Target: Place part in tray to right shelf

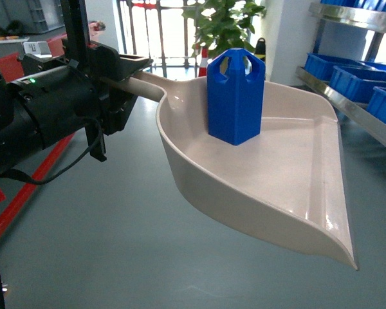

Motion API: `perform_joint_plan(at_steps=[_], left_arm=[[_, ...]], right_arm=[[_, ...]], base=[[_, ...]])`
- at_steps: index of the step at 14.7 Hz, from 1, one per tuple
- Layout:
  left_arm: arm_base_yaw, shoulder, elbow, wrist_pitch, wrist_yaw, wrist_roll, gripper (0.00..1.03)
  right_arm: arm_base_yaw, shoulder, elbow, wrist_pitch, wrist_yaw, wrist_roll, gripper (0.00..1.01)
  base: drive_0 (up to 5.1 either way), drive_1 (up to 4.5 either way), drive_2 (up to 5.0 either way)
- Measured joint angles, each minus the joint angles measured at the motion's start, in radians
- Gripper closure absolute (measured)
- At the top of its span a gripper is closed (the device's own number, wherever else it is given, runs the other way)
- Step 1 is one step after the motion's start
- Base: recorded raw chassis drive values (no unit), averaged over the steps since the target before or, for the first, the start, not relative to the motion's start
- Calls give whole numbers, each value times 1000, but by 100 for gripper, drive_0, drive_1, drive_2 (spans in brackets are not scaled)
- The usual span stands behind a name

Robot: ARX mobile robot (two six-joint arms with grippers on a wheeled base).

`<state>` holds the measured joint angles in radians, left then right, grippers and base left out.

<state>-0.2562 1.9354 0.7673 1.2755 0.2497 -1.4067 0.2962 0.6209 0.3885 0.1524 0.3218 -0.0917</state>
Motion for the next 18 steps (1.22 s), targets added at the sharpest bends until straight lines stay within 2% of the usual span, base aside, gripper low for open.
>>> perform_joint_plan(at_steps=[18], left_arm=[[-2, 0, 0, 4, 3, 0, 89]], right_arm=[[0, -1, 0, 0, 0, 0, 3]], base=[[-161, -161, -161]])
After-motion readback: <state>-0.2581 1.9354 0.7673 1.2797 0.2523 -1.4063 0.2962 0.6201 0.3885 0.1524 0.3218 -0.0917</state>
